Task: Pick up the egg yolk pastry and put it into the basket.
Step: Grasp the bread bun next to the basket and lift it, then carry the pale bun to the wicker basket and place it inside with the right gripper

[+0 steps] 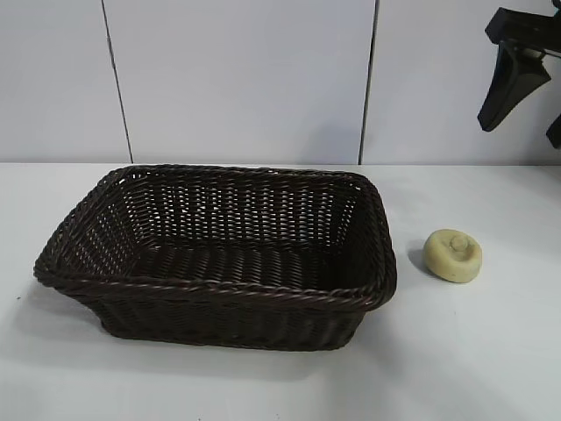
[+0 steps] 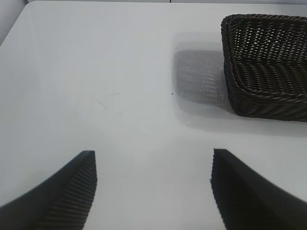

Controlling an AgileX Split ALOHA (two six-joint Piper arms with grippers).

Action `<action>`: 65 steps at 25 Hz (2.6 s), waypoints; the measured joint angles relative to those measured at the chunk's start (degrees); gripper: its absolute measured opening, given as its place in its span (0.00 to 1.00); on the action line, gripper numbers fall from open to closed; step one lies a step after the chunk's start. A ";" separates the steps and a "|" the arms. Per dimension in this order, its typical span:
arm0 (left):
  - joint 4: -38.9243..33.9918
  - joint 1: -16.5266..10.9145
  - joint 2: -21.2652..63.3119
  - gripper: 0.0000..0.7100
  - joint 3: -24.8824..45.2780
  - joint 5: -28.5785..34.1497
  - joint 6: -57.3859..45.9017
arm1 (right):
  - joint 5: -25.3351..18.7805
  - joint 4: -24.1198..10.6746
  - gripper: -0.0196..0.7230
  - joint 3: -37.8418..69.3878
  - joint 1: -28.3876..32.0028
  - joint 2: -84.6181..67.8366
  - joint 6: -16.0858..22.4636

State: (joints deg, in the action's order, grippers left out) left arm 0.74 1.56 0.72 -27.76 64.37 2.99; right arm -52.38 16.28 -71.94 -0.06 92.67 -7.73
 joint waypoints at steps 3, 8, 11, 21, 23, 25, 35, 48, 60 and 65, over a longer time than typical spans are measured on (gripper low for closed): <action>0.00 0.00 0.00 0.70 0.00 0.00 0.00 | 1.96 0.91 0.74 0.00 0.00 2.78 0.00; 0.00 0.00 0.00 0.70 0.00 0.00 0.00 | 6.11 2.15 0.74 0.00 0.00 9.02 0.00; 0.00 0.00 0.00 0.70 0.00 0.00 0.00 | 8.94 2.69 0.74 0.00 0.00 12.70 0.00; 0.00 0.00 0.00 0.70 0.00 0.00 0.00 | 12.37 8.16 0.74 -0.17 0.00 22.66 -3.30; 0.00 0.00 0.00 0.70 0.00 0.00 0.00 | 13.43 8.22 0.74 -0.17 0.00 23.54 -3.47; 0.00 0.00 0.00 0.70 0.00 0.00 0.00 | 14.33 8.22 0.74 -0.17 0.00 23.71 -3.65; 0.00 0.00 0.00 0.70 0.00 0.00 0.00 | 15.38 8.39 0.63 -0.17 0.00 24.25 -2.82; 0.00 0.00 0.00 0.70 0.00 0.00 0.00 | 12.80 8.39 0.13 -0.29 0.00 23.11 -4.03; 0.00 0.00 0.00 0.70 0.00 0.00 0.00 | 8.34 8.22 0.12 -0.29 0.00 6.42 -4.06; 0.00 0.00 0.00 0.70 0.00 0.00 0.00 | 7.42 8.41 0.12 -0.29 0.00 3.01 -4.06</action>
State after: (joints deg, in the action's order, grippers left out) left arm 0.74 1.56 0.72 -27.76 64.37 2.99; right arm -44.96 24.69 -72.23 -0.06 95.68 -11.79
